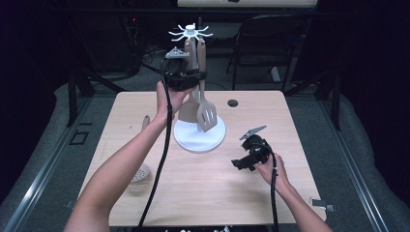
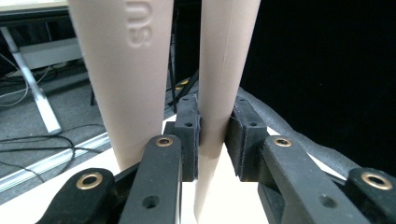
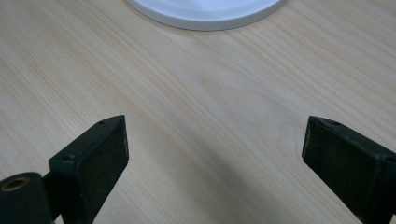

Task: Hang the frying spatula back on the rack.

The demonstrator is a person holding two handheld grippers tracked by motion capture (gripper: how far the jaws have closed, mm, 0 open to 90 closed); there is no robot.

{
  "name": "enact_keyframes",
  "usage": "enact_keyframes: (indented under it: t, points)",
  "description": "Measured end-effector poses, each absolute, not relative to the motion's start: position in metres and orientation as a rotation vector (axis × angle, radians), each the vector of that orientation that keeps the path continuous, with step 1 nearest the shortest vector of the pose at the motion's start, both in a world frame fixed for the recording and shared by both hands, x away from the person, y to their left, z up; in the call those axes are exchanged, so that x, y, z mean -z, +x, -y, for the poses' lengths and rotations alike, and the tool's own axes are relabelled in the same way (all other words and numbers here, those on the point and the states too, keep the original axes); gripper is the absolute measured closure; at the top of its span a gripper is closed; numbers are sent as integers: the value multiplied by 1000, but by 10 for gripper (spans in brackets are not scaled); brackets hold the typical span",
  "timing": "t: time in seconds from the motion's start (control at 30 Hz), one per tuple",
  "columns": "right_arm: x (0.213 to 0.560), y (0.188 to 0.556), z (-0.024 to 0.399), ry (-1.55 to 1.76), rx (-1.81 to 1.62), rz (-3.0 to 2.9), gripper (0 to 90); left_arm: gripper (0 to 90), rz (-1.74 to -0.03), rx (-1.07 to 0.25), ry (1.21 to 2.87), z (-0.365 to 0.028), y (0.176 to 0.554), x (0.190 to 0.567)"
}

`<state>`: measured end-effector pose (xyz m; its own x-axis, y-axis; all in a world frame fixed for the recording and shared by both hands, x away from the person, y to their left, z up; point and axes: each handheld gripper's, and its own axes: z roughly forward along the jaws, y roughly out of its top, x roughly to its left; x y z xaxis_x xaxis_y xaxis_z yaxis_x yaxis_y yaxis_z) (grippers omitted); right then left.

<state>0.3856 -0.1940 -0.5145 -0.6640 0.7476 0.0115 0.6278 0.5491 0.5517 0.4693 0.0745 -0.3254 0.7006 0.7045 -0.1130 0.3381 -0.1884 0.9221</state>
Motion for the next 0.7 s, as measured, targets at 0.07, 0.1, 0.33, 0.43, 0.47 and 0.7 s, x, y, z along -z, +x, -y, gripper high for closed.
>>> enact_keyframes:
  t: [0.07,0.1,0.33,0.43,0.47,0.7]
  points:
    - [515,386,194,1160,-789,-2561,69,709,-818,-403,1797,-76,468,326]
    - [515,386,194,1158,-786,-2564,69,679,-815,-397,1808,-77,467,326]
    - [518,388,194,1167,-775,-2592,69,539,-767,-398,1839,-85,456,327]
    - [518,387,194,1167,-775,-2580,70,496,-762,-408,1840,-90,452,325]
    - [518,387,193,1168,-774,-2581,70,482,-763,-407,1846,-91,451,325]
    - [519,388,193,1165,-770,-2589,71,481,-744,-402,1845,-106,442,320]
